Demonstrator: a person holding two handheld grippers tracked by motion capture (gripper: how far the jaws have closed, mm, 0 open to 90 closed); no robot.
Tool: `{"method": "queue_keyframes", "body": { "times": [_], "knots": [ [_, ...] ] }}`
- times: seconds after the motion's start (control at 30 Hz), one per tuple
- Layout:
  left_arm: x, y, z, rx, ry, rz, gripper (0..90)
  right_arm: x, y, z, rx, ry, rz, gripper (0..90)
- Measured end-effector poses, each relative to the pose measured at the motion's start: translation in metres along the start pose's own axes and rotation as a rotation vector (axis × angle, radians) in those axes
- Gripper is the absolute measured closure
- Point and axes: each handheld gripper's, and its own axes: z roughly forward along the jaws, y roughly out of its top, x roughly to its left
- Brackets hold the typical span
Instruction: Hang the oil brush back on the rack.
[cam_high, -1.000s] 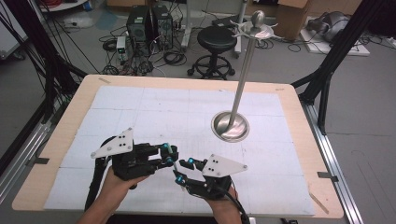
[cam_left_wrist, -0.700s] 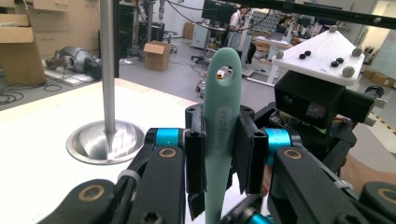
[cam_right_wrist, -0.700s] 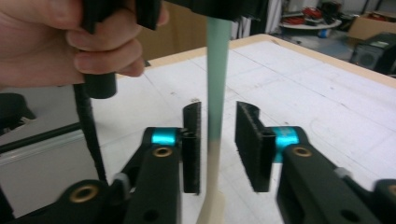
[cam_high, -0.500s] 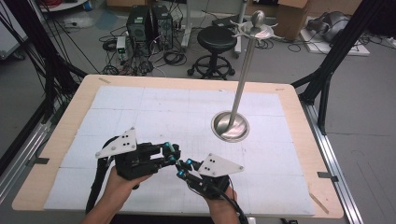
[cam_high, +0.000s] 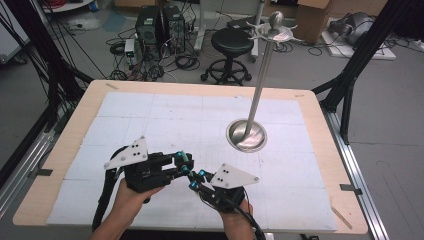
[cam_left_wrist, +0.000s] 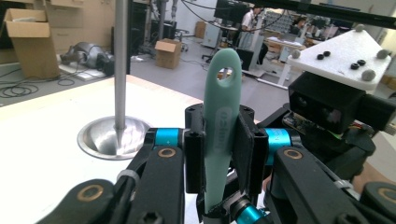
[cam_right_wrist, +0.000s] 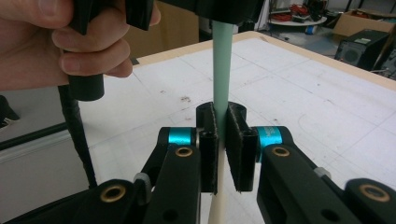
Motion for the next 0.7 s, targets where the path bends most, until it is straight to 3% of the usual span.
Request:
{"method": "queue_keyframes", "body": {
  "times": [0.17,0.3,0.37,0.47,0.57,0.7],
  "knots": [
    [0.006,0.002,-0.012,0.000,-0.001,-0.009,52.2,-0.007,0.001,-0.006,-0.009,0.019,0.020,84.0],
    [0.010,0.001,-0.024,-0.033,-0.019,-0.007,47.7,-0.014,0.001,-0.011,-0.021,0.037,0.035,84.3],
    [0.013,-0.003,-0.033,-0.044,-0.016,0.011,40.8,-0.019,0.001,-0.014,-0.028,0.055,0.041,84.3],
    [0.021,-0.015,-0.051,-0.077,-0.015,0.040,37.3,-0.033,0.001,-0.019,-0.058,0.120,0.059,84.4],
    [0.026,-0.024,-0.063,-0.092,-0.010,0.042,32.6,-0.043,0.002,-0.020,-0.079,0.170,0.079,84.5],
    [0.032,-0.031,-0.072,-0.082,0.030,0.042,23.7,-0.055,0.008,-0.022,-0.092,0.197,0.091,84.7]
  ]
}}
